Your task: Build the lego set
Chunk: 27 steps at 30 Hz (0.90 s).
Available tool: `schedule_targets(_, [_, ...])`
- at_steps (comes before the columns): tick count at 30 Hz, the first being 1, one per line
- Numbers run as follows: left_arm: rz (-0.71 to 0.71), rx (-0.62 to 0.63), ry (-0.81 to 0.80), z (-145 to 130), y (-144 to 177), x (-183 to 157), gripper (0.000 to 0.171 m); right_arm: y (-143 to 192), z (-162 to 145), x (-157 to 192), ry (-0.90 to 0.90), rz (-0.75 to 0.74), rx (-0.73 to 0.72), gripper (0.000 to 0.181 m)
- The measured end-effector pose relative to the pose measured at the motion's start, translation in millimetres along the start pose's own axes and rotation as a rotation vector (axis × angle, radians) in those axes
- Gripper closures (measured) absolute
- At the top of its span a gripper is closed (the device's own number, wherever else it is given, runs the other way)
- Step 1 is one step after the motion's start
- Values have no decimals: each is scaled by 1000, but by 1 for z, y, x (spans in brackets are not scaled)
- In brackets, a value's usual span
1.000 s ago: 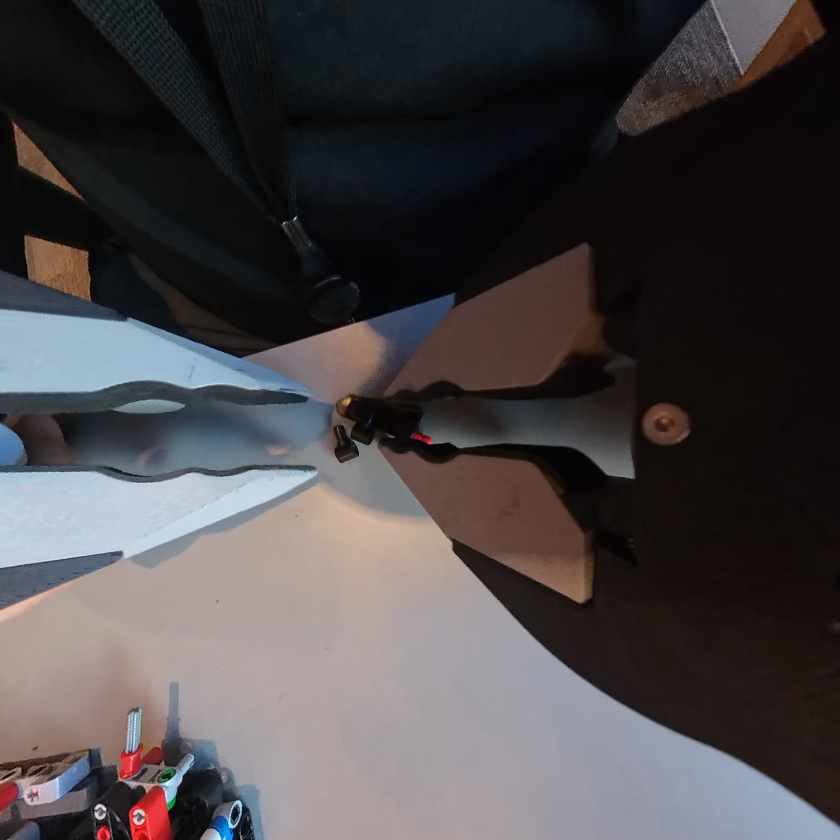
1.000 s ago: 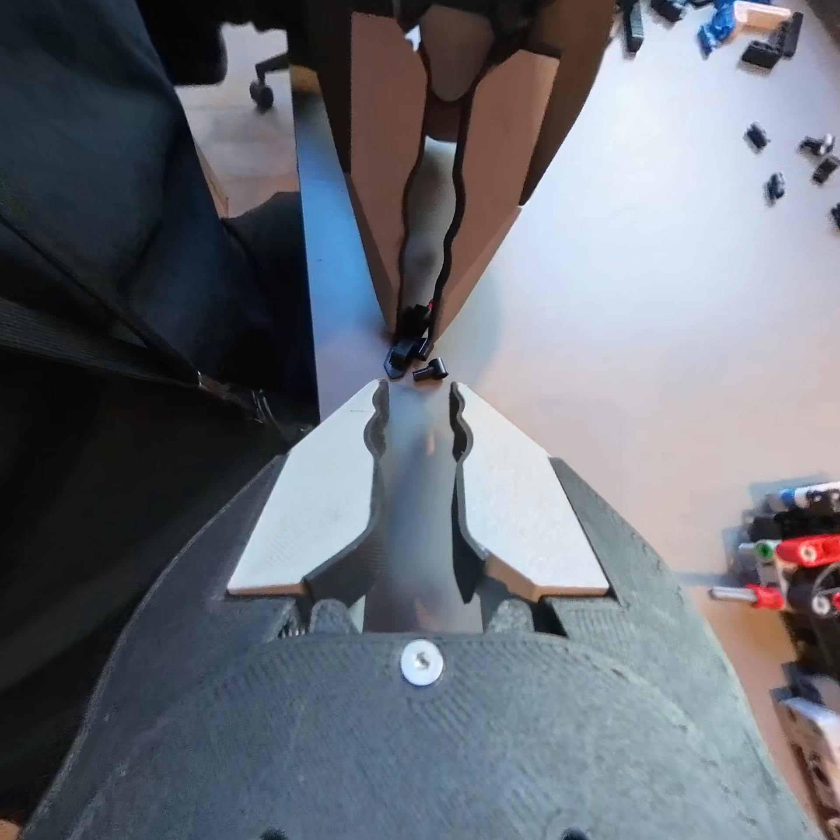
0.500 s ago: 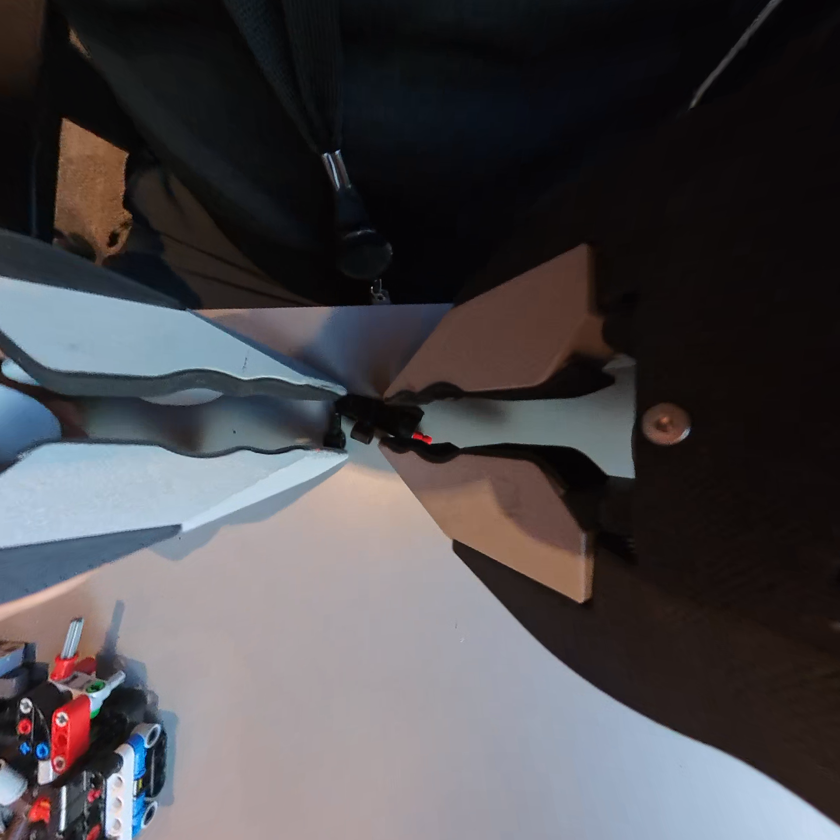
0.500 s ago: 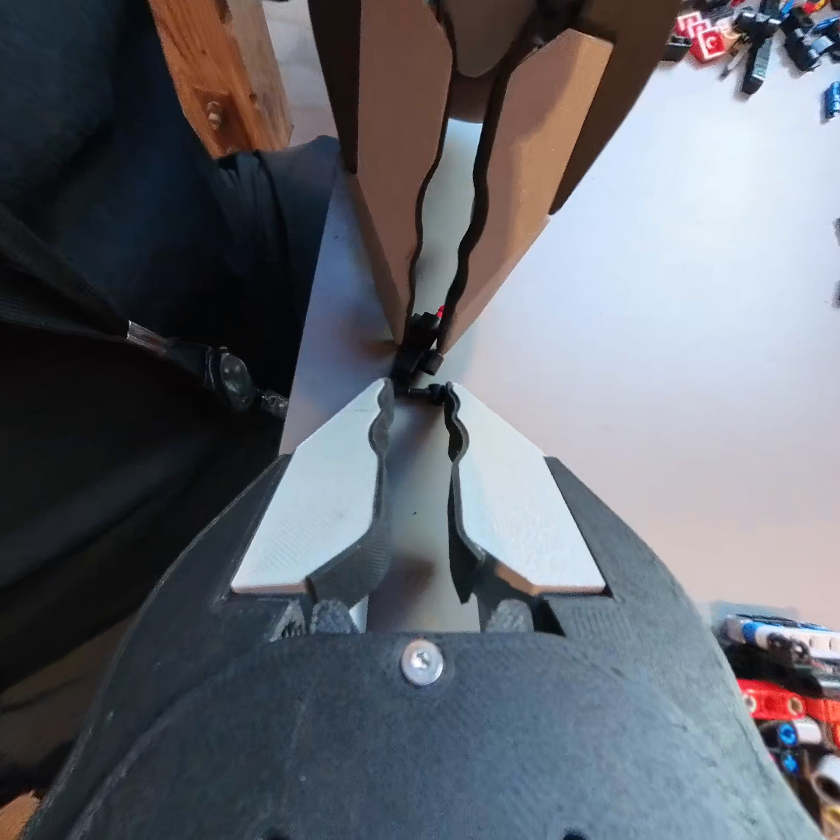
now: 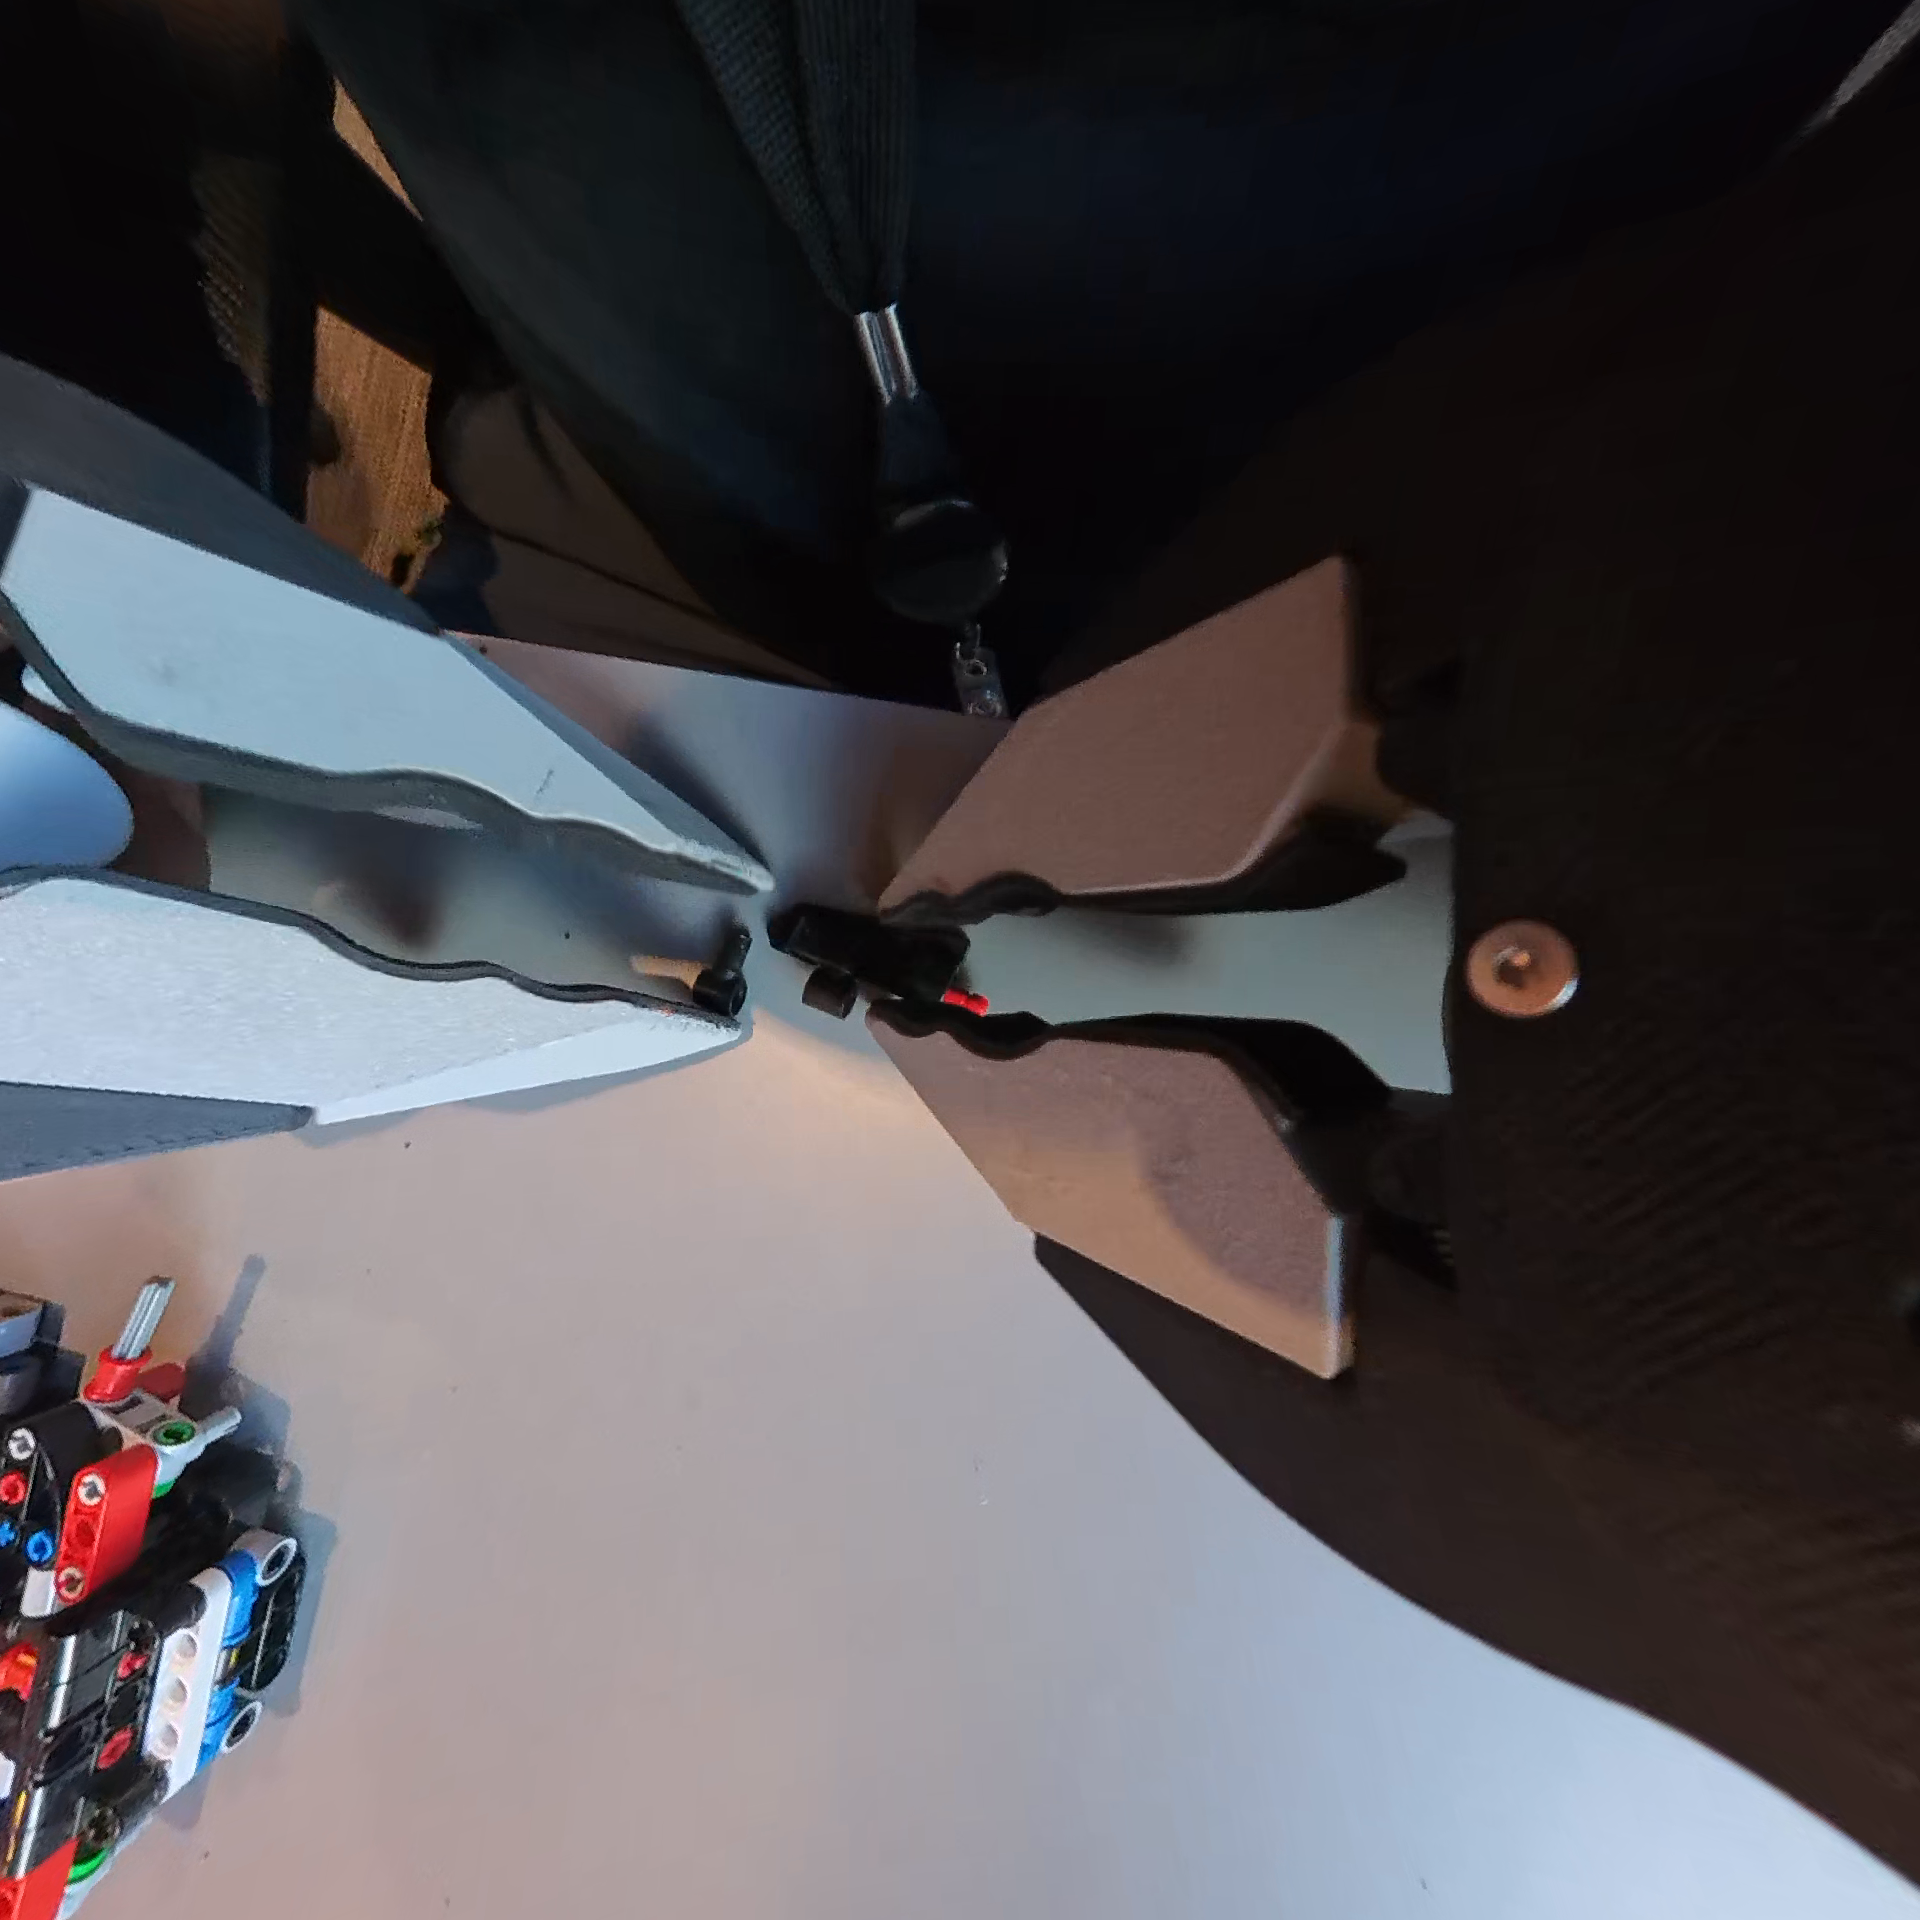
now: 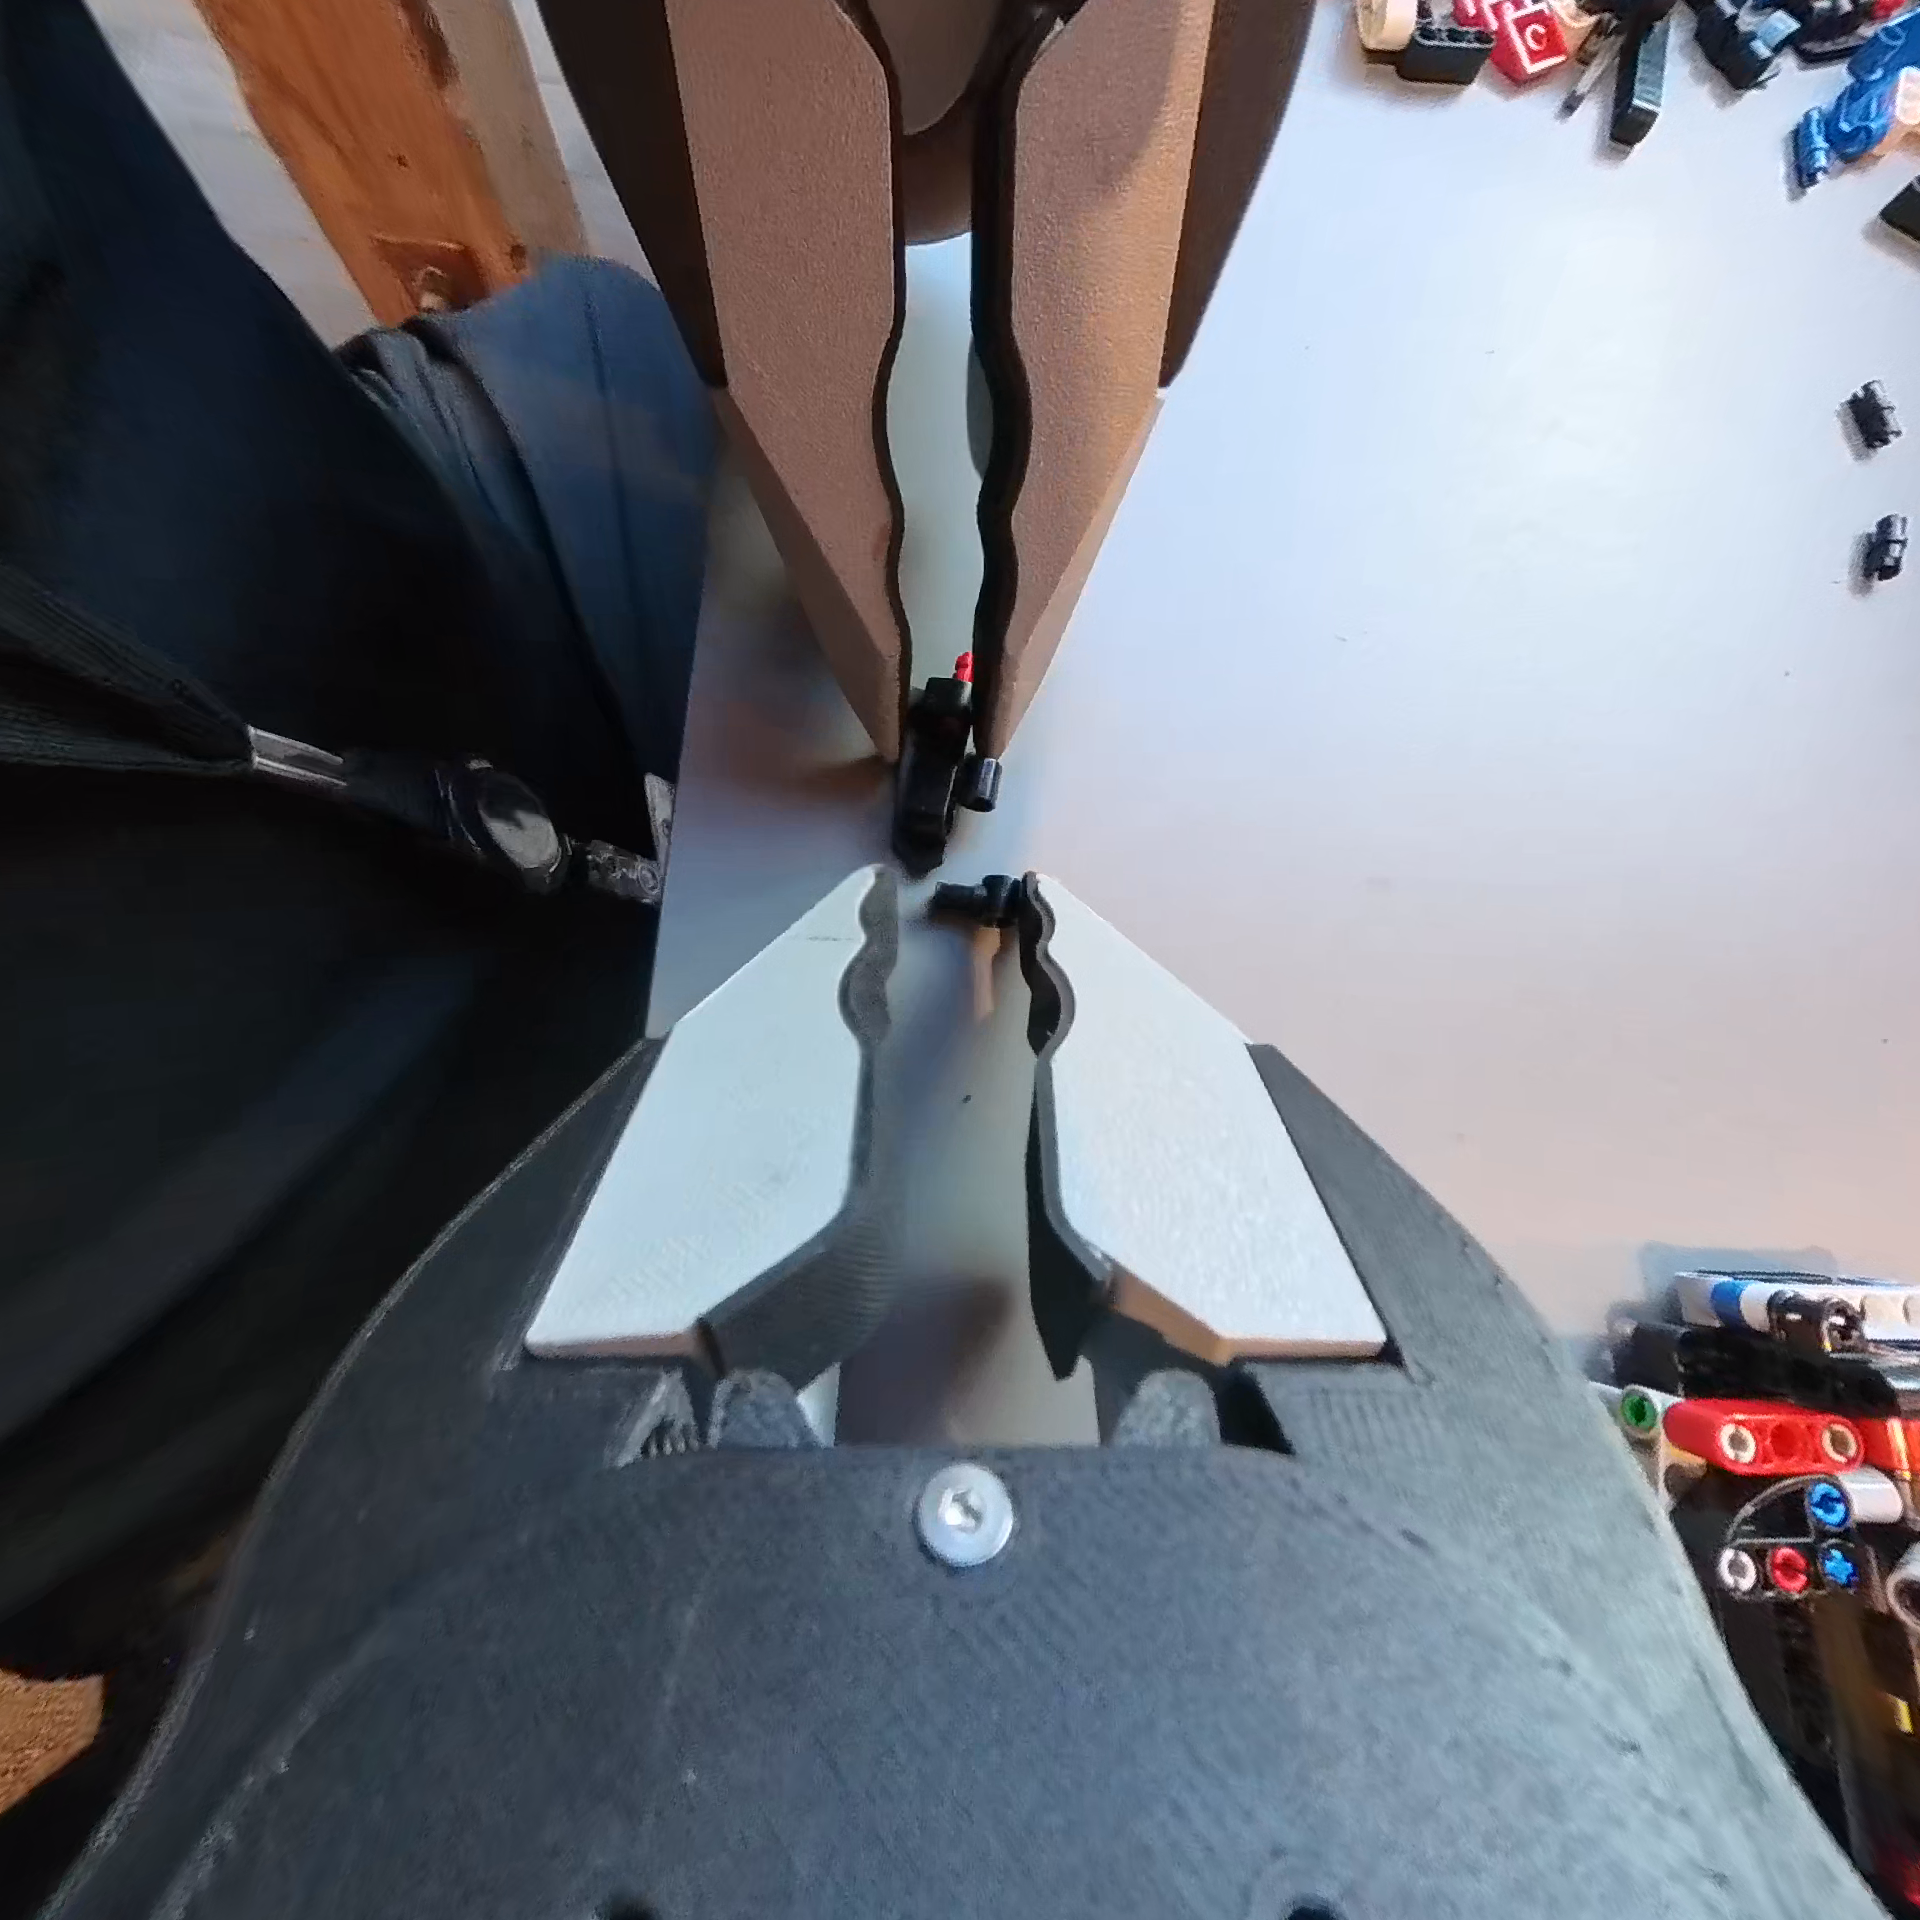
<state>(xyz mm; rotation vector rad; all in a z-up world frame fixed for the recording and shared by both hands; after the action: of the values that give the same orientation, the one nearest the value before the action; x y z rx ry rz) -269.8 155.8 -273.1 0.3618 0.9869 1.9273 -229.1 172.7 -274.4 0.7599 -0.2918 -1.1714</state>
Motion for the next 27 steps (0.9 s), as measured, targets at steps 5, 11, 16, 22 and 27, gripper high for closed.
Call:
schedule_targets(5, [39,0,20,0,-1,-1,160,2,-3,0,9,21,-3,167])
schedule_targets(11, [127,-74,-113,3,-3,-4,161,5,-3,-2,8,16,-18,169])
schedule_targets(16, [224,-129,-267,4,-4,-5,162,11,-5,-6,-5,1,-37,168])
schedule_targets(22, [401,-156,-461,8,-5,0,164,13,-7,-9,-35,10,-47,164])
schedule_targets(27, [500,-158,-568,8,-5,3,164,13,-8,-11,-22,-25,-35,161])
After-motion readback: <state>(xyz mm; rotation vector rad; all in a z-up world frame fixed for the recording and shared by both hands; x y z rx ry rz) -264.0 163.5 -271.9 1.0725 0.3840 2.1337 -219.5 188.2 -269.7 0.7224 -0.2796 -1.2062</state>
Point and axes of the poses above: each gripper's, where its closed fingertips meet, y back along the fingers, z out of its top, x = y × z across the jaws, the point moved 2 cm from there along y, back along the fingers, and after that the axes turned 7 degrees about y, right-handed, at the moved point
